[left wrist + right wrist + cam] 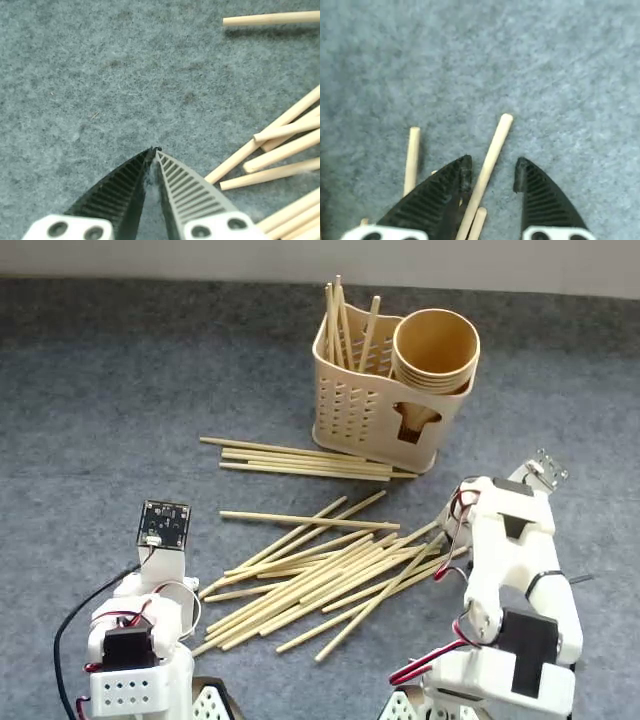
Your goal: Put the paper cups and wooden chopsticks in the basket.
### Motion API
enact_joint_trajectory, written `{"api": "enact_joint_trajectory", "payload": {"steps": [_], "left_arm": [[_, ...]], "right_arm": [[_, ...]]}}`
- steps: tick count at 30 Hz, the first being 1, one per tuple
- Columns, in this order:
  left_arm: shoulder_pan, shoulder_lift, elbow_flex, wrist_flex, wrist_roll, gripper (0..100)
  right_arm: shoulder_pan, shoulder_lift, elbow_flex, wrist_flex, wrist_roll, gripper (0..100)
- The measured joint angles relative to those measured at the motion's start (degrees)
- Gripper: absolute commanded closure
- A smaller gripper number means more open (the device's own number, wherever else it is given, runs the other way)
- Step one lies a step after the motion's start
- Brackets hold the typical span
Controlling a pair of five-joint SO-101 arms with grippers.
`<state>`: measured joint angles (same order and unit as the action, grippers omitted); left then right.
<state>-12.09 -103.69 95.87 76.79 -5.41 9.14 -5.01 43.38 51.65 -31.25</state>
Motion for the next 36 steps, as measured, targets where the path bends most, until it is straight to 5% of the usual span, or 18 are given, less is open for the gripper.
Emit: {"api": "enact_joint_trajectory", "payload": {"steps": [12, 36], "left_arm": [[0.00, 0.00, 0.09, 0.00, 0.00, 98], [0.00, 0.00, 0.09, 0.00, 0.00, 98]], "right_arm": [[-0.26, -2.73, 0.18, 0.09, 0.00, 99.5], [-4.57, -44.66, 0.18, 0.26, 0.00, 99.5]]}}
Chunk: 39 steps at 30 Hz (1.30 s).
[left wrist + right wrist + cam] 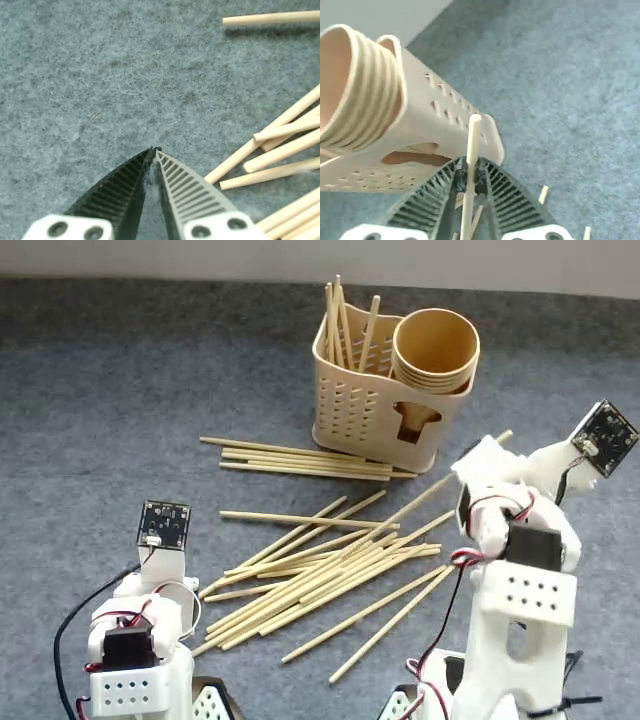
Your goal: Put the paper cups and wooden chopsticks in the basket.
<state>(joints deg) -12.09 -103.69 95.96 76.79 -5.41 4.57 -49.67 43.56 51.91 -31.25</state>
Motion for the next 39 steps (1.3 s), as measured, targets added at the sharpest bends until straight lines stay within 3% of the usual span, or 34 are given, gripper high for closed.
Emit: {"api": "enact_joint_trajectory", "payload": {"steps": [7, 17, 29, 39], "left_arm": [[0.00, 0.00, 0.00, 0.00, 0.00, 98], [0.00, 0.00, 0.09, 0.00, 0.00, 98], [0.00, 0.00, 0.09, 0.00, 0.00, 98], [0.00, 0.00, 0.09, 0.00, 0.00, 98]], "right_arm": [[-7.12, -6.07, -4.92, -3.34, 0.09, 99.5], [-13.80, -5.19, -14.77, -20.66, 16.70, 99.5], [-14.15, 11.60, -26.37, -41.32, 23.30, 99.5], [-15.56, 23.12, -28.92, -44.84, 24.97, 99.5]]}}
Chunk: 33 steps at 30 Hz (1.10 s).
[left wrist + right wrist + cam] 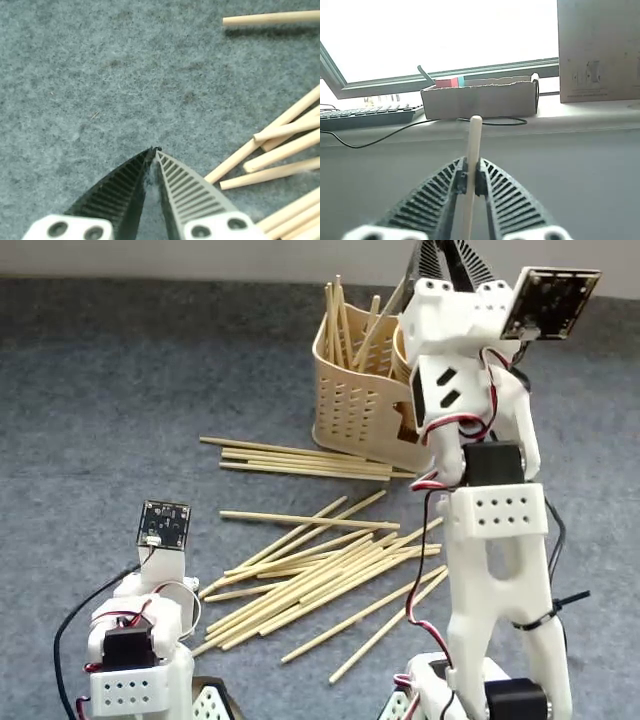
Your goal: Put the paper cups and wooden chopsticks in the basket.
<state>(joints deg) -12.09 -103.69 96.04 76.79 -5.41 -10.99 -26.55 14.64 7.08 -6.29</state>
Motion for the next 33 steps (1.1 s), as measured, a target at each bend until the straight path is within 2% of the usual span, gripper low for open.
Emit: {"api": "enact_joint_trajectory", "payload": {"steps": [12, 18, 23, 25, 29, 33], "left_arm": [[0.00, 0.00, 0.00, 0.00, 0.00, 98], [0.00, 0.00, 0.00, 0.00, 0.00, 98], [0.00, 0.00, 0.00, 0.00, 0.00, 98], [0.00, 0.00, 0.00, 0.00, 0.00, 98], [0.00, 0.00, 0.00, 0.00, 0.00, 98], [0.00, 0.00, 0.00, 0.00, 0.00, 98]], "right_arm": [[-1.85, 5.89, 1.67, 0.00, 0.35, 99.5], [-5.89, 5.98, 9.58, 0.00, 8.79, 99.5], [-8.44, 5.98, 14.15, 0.00, 10.64, 99.4], [-8.53, 5.98, 14.86, 0.00, 10.64, 96.9], [-8.35, 5.98, 14.86, 0.00, 10.64, 82.4], [-8.70, 5.98, 14.86, 0.00, 10.64, 81.8]]}}
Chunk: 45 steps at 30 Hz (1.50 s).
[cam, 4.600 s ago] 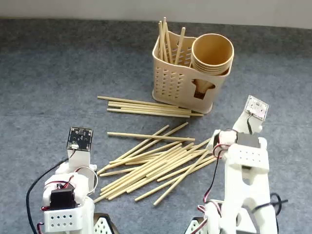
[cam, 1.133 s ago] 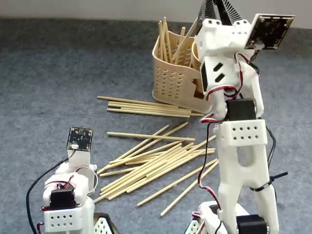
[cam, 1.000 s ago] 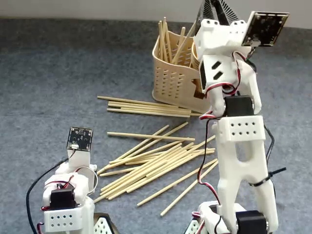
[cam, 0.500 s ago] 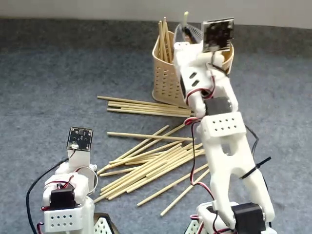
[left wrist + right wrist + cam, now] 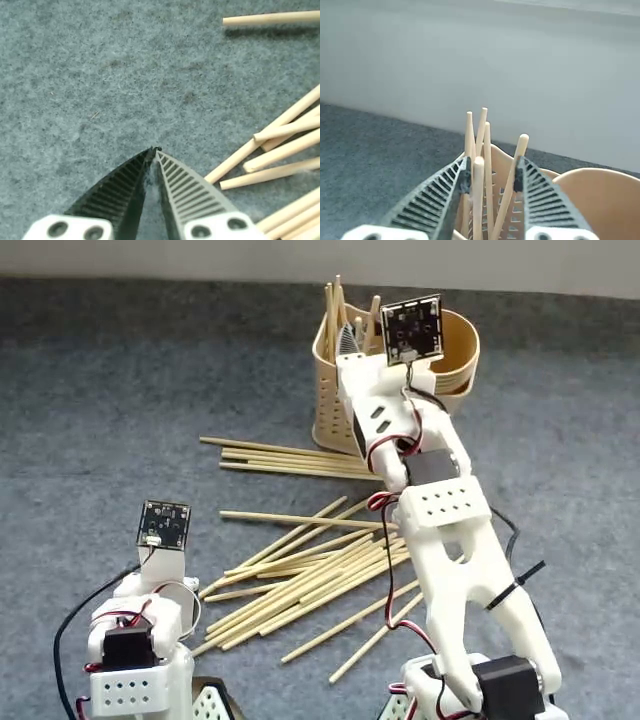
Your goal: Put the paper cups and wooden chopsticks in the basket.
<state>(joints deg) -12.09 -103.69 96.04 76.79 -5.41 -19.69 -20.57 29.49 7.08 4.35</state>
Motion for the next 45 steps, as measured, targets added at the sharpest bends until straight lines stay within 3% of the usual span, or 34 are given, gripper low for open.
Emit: {"api": "enact_joint_trajectory", "payload": {"steps": [7, 20, 29, 38, 45], "left_arm": [[0.00, 0.00, 0.00, 0.00, 0.00, 98], [0.00, 0.00, 0.00, 0.00, 0.00, 98], [0.00, 0.00, 0.00, 0.00, 0.00, 98], [0.00, 0.00, 0.00, 0.00, 0.00, 98], [0.00, 0.00, 0.00, 0.00, 0.00, 98]], "right_arm": [[0.09, -1.76, -1.67, 3.69, 0.00, 82.2], [0.09, -17.32, -12.22, 48.44, -5.45, 82.2], [0.88, -21.27, -8.00, 65.05, -13.10, 82.2], [9.85, -21.27, 2.55, 65.85, -16.26, 82.2], [14.68, -21.27, 17.32, 52.57, -16.26, 82.2]]}}
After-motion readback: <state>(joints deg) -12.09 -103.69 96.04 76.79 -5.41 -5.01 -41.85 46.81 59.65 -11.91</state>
